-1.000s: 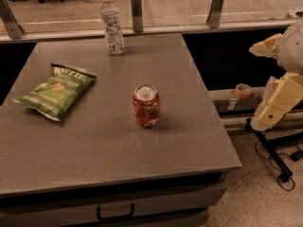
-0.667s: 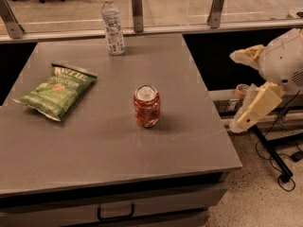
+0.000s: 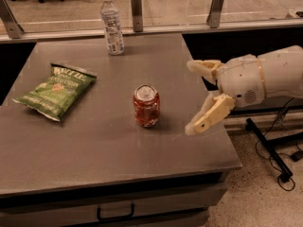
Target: Knock coke can over
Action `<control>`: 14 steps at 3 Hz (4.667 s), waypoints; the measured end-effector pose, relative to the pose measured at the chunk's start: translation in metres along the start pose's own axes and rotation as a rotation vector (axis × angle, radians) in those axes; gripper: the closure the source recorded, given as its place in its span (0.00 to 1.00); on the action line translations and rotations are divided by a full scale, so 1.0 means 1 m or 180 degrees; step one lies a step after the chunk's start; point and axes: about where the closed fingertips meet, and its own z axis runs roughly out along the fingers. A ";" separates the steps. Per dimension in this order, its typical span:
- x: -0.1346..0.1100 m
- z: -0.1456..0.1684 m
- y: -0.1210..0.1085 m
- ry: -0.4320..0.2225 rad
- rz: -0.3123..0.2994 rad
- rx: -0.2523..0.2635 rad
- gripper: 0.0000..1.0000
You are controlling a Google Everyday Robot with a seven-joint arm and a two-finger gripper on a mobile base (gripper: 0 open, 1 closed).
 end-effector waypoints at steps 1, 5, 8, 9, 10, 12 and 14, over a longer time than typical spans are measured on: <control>-0.011 0.007 0.003 -0.0134 -0.0005 -0.0053 0.00; 0.024 0.078 -0.017 -0.0409 0.0079 -0.0155 0.16; 0.023 0.120 -0.020 -0.0380 0.0130 -0.0453 0.86; 0.007 0.112 -0.028 -0.0050 0.0030 -0.0490 1.00; -0.004 0.097 -0.039 0.0514 -0.0029 -0.0464 1.00; 0.007 0.088 -0.046 0.1841 -0.0245 -0.0693 1.00; 0.020 0.097 -0.041 0.2447 -0.0407 -0.0913 0.59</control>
Offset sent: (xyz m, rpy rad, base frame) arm 0.0033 0.0179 -0.0118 0.0411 0.0028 0.0095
